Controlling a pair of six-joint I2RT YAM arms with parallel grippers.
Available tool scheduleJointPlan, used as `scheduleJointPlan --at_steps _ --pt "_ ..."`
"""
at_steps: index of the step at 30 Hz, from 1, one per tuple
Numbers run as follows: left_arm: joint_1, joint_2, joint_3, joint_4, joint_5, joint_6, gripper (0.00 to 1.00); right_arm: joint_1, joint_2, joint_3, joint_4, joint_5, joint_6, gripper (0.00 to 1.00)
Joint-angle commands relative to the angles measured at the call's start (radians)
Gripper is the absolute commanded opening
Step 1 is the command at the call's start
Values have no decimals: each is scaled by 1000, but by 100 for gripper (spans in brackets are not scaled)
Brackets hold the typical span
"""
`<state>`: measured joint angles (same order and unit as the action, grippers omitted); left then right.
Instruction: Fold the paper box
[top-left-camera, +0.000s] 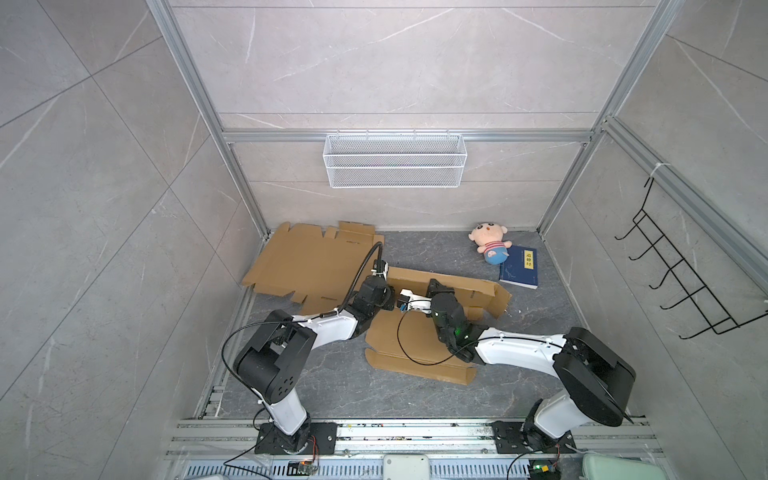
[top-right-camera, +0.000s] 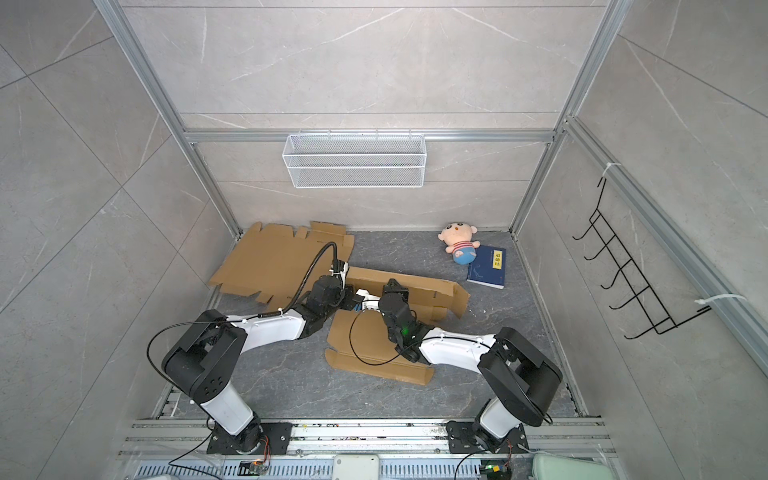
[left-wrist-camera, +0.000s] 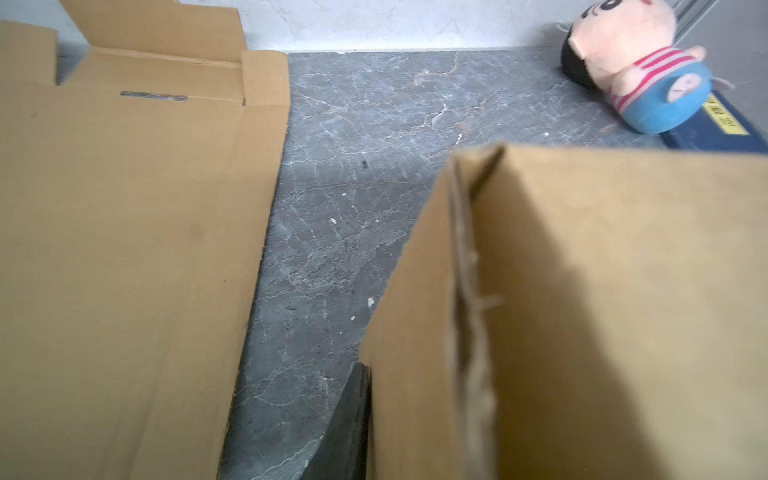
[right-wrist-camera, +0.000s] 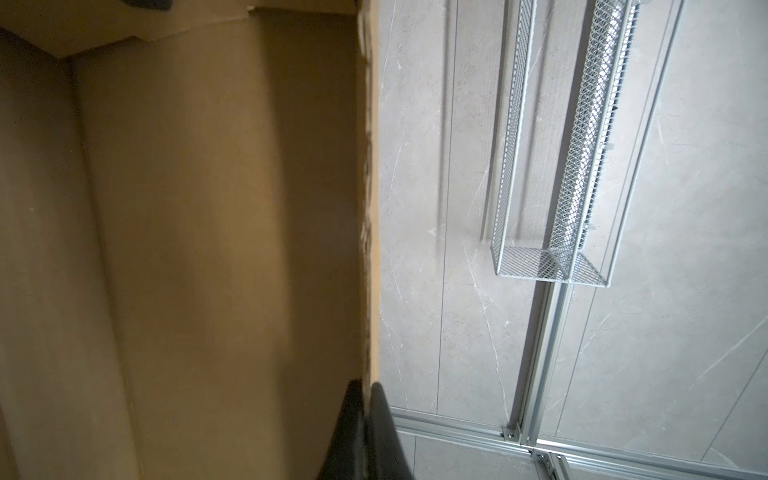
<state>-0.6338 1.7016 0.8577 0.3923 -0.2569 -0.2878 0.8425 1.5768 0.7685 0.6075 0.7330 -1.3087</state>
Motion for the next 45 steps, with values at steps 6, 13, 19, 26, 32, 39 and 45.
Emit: scheduleJointPlan --at_steps 6,13,19,26,32,39,45 --pt "-30 58 30 51 -271 -25 3 12 8 32 -37 -11 59 0" --pt "-39 83 34 65 -268 -10 0 11 2 44 -67 -29 116 0" --pt "-38 46 -54 185 -219 38 0 -17 -46 81 -181 -87 224 29" --pt "-38 18 -87 180 -209 25 0 -58 -211 161 -539 -304 585 55" --pt "-43 2 -60 40 -266 -22 0 -197 -278 380 -927 -439 1229 55" --pt "-64 -35 -57 -86 -349 -93 0 -264 -122 666 -1453 -523 1861 38" --pt "-87 -27 -69 -68 -361 -82 0 -264 -31 728 -1466 -543 1910 42"
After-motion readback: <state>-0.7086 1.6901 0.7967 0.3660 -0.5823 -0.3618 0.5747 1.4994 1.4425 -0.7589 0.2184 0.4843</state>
